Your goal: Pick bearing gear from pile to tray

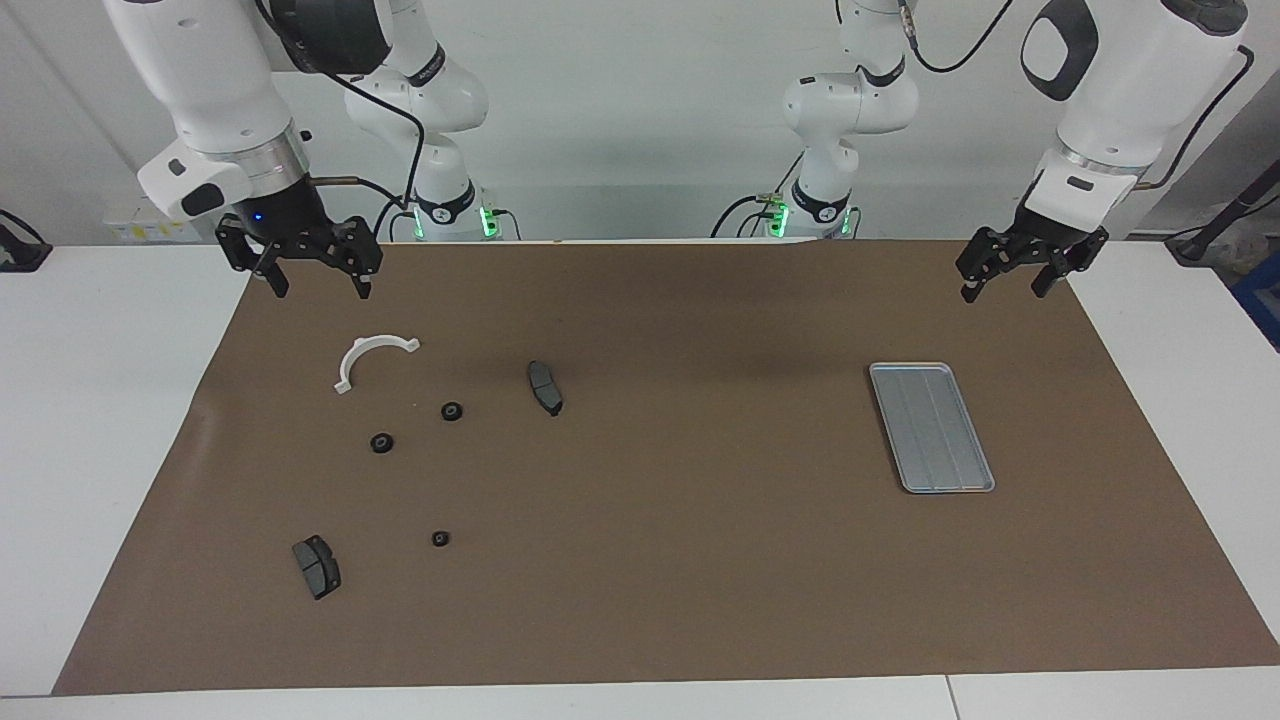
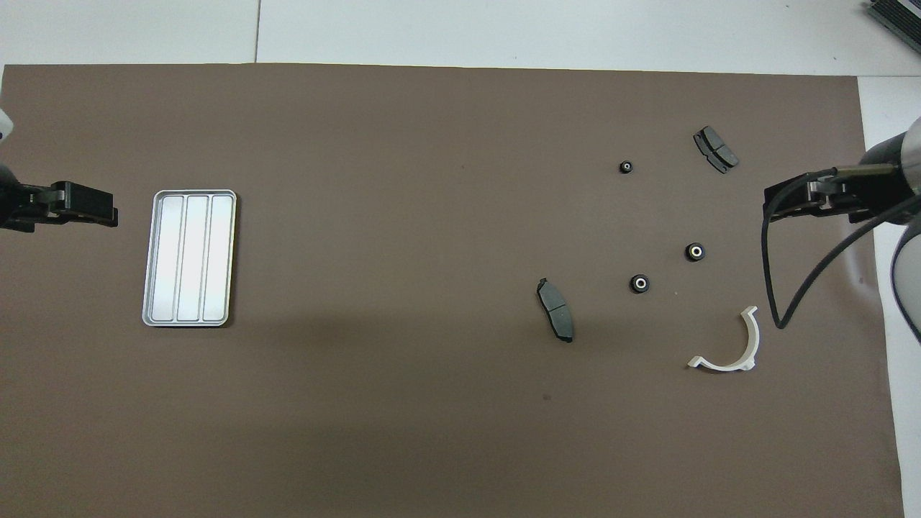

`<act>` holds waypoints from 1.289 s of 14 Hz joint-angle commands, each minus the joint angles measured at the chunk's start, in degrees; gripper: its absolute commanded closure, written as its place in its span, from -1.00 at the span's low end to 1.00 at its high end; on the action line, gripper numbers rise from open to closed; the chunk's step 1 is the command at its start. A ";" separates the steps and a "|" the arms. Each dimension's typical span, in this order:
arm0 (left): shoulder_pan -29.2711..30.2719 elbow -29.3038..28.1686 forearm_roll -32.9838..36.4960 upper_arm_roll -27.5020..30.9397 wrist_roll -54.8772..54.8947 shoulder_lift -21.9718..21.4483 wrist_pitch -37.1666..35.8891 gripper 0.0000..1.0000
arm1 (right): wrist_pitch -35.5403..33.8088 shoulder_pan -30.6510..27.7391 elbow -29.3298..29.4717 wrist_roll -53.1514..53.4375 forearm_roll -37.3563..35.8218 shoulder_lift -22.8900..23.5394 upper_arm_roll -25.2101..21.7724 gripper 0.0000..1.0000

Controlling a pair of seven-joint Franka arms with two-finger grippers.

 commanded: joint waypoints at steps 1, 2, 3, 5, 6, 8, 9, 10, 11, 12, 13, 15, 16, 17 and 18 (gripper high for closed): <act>0.36 -0.37 -0.63 -0.16 0.11 -0.96 -0.54 -1.00 | 3.88 -2.10 -5.87 -1.69 1.14 -2.30 0.42 -1.00; 0.36 -0.37 -0.63 -0.16 0.11 -0.96 -0.54 -1.00 | 4.85 -2.19 -6.83 -2.22 1.14 -2.21 0.33 -1.00; 0.36 -0.46 -0.63 -0.16 0.11 -0.96 -0.54 -1.00 | 5.99 -2.36 -7.98 -2.83 1.14 -2.13 0.33 -1.00; 0.36 -0.37 -0.63 -0.16 0.11 -0.96 -0.54 -1.00 | 10.89 -3.59 -12.62 -4.50 1.14 -2.21 0.33 -1.00; 0.36 -0.37 -0.63 -0.07 0.11 -0.96 -0.54 -1.00 | 13.53 -3.59 -15.34 -4.60 1.14 -2.39 0.33 -1.00; 0.36 -0.46 -0.63 -0.16 0.11 -0.96 -0.54 -1.00 | 17.93 -3.94 -19.57 -5.73 1.14 -2.21 0.33 -1.00; 0.36 -0.37 -0.63 -0.16 0.11 -0.96 -0.54 -1.00 | 20.74 -4.03 -21.59 -6.52 1.14 -1.86 0.33 -1.00; 0.36 -0.37 -0.63 -0.16 0.11 -0.96 -0.54 -1.00 | 24.07 -4.12 -23.96 -6.62 1.14 -1.51 0.33 -1.00; 0.36 -0.37 -0.63 -0.16 0.11 -0.96 -0.54 -1.00 | 26.71 -4.21 -25.55 -6.70 1.14 -0.55 0.33 -1.00; 0.36 -0.46 -0.63 -0.16 0.11 -0.96 -0.54 -1.00 | 29.18 -4.56 -26.70 -6.79 1.14 0.76 0.33 -1.00; 0.36 -0.37 -0.63 -0.16 0.11 -0.96 -0.54 -1.00 | 31.64 -5.00 -27.84 -7.58 1.14 2.25 0.33 -1.00; 0.44 -0.37 -0.63 -0.16 0.11 -0.96 -0.54 -1.00 | 35.51 -6.05 -29.25 -8.90 1.05 4.46 0.33 -1.00; 0.36 -0.37 -0.63 -0.16 0.11 -0.96 -0.54 -1.00 | 37.62 -6.23 -29.69 -9.08 1.05 5.68 0.33 -1.00; 0.36 -0.37 -0.63 -0.16 0.11 -0.96 -0.54 -1.00 | 39.64 -6.23 -30.04 -9.17 1.14 6.83 0.33 -1.00; 0.36 -0.37 -0.63 -0.16 0.11 -0.96 -0.54 -1.00 | 41.31 -6.23 -30.31 -9.17 1.05 8.06 0.33 -1.00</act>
